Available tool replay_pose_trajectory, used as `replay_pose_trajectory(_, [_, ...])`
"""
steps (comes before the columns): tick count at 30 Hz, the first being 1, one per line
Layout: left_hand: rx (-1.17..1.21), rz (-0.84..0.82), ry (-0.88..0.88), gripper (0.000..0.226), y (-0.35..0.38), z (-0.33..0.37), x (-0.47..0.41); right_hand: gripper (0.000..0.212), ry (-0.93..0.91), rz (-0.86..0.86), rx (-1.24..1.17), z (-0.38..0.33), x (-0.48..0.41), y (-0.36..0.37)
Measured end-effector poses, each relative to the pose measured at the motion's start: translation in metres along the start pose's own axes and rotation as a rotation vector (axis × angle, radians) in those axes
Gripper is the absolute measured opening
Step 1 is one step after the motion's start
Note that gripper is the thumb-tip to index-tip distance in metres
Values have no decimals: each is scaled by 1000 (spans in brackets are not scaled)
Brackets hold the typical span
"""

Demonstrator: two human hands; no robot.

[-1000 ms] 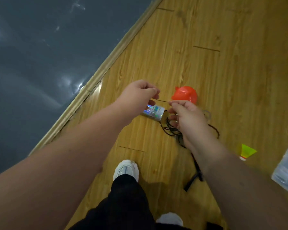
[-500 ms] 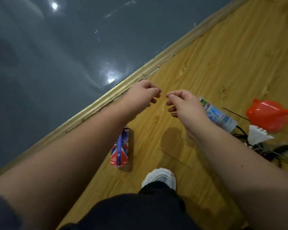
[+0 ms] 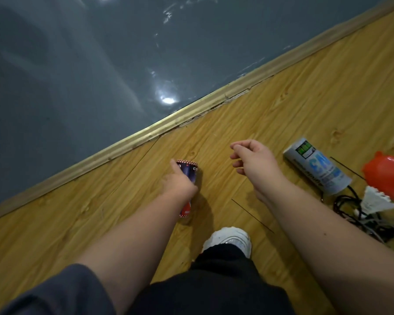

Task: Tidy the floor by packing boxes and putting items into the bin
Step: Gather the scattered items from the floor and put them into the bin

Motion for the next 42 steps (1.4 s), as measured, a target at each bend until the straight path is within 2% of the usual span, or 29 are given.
replay_pose_trajectory(4, [159,158,126,82,-20,36,8,16,-30,22,-20,-6,2,-19])
replay_pose_trajectory(9, [413,65,490,75,-32,148,48,18,-87,169,-86,-14,-3,-84])
replay_pose_trajectory(13, [372,16,638,61,-22,211,71,18,-72,323,-147,6,-5,-155])
replay_pose_trajectory(14, [347,9,665,58,-18,224,74,16,-72,390,-74,12,-5,-175])
replay_pose_trajectory(16, [303,-13,698,52,-6,246,77,3,-60,514,219,18,-3,-209])
replay_pose_trajectory(17, [288,-32,704,50,1,255,76,16,-25,536,430,21,-7,-219])
replay_pose_trajectory(18, [267,-54,708,49,9,263,76,43,34,508,651,30,-15,-223])
replay_pose_trajectory(20, [206,-80,719,49,22,276,76,97,180,344,984,55,-36,-216])
replay_pose_trajectory(21, [179,-85,723,50,28,282,75,111,238,262,1085,68,-44,-209])
replay_pose_trajectory(23, [143,-95,738,51,37,294,75,111,267,202,1192,83,-56,-200])
replay_pose_trajectory(25, [106,-118,770,53,49,307,81,88,215,257,1224,79,-59,-202])
replay_pose_trajectory(27, [95,-157,799,53,63,321,86,76,183,390,1058,71,-48,-219])
replay_pose_trajectory(31, [170,-228,826,47,87,343,98,80,173,675,430,74,11,-281])
replay_pose_trajectory(34, [197,-290,835,48,114,355,110,58,48,798,31,89,66,-318])
replay_pose_trajectory(37, [172,-328,815,54,140,363,114,38,-33,670,-102,106,75,-326])
replay_pose_trajectory(40, [140,-315,806,58,156,371,113,53,49,470,-80,131,55,-312])
replay_pose_trajectory(42, [141,-318,804,60,160,376,112,62,77,482,76,136,47,-309])
Point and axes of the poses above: each hand's wrist, its own x-axis away from the middle knuckle, its own y-axis out of the palm, z = x × y, the point moved 10 cm from there along -x, towards the middle knuckle, and after that the axes turned 8 degrees about -z, right-handed, at the moved point
